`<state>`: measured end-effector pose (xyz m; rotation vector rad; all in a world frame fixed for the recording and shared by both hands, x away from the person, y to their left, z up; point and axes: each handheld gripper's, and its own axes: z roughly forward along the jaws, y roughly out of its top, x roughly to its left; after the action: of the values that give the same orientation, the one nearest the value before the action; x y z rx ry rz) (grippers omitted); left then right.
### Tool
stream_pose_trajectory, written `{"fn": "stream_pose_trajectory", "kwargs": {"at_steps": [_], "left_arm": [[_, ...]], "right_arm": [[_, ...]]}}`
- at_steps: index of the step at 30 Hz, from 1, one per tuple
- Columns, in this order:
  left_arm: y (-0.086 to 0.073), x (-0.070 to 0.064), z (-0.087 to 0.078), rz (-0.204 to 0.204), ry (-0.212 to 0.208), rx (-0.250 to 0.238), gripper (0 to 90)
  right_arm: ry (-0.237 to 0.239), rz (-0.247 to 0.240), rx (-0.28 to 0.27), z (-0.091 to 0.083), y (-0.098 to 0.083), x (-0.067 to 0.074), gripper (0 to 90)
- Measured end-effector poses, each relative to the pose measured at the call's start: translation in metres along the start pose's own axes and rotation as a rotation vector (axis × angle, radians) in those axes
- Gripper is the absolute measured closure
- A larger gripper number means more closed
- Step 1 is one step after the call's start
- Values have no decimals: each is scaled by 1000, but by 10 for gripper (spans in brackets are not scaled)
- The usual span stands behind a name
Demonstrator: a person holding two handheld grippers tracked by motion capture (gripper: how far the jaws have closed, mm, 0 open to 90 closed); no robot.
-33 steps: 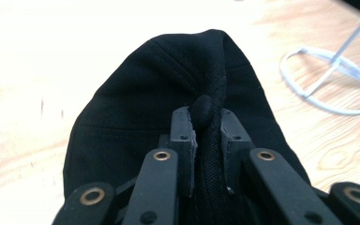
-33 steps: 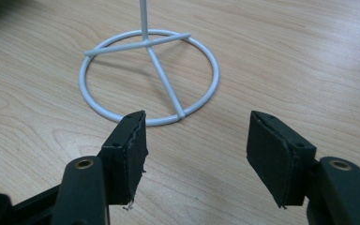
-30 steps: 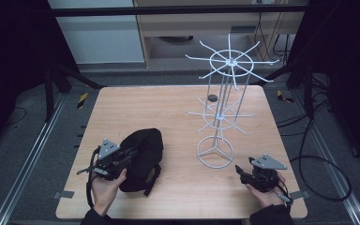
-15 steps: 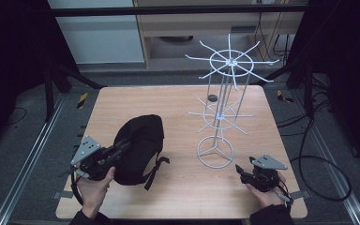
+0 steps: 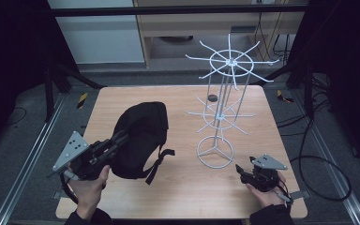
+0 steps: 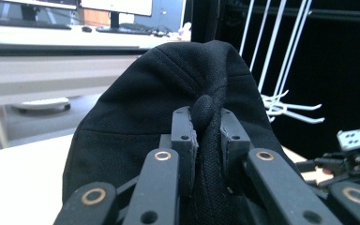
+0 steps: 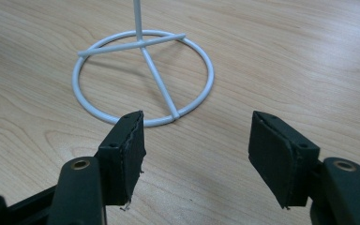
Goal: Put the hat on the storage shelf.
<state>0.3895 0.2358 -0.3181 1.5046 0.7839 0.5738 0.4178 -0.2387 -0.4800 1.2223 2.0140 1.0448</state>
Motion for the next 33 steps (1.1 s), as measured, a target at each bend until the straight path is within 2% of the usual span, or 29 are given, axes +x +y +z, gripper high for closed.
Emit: {"fn": "stream_pose_trajectory", "kwargs": {"at_steps": [5, 10, 18, 24, 33], "left_arm": [[15, -3, 1, -16, -31, -48, 796], [33, -12, 0, 9, -59, -85, 796], [57, -24, -3, 5, -118, -168, 797], [72, -36, 1, 30, -144, -190, 797], [96, -51, 8, 40, -183, -238, 797]], "right_arm": [[0, 1, 1, 0, 0, -1, 364], [-2, 1, 0, 0, 0, -1, 361], [-1, -3, -1, 1, 0, -1, 359], [1, 1, 0, 1, -1, -1, 359], [4, 0, 4, 1, -1, -1, 358]]}}
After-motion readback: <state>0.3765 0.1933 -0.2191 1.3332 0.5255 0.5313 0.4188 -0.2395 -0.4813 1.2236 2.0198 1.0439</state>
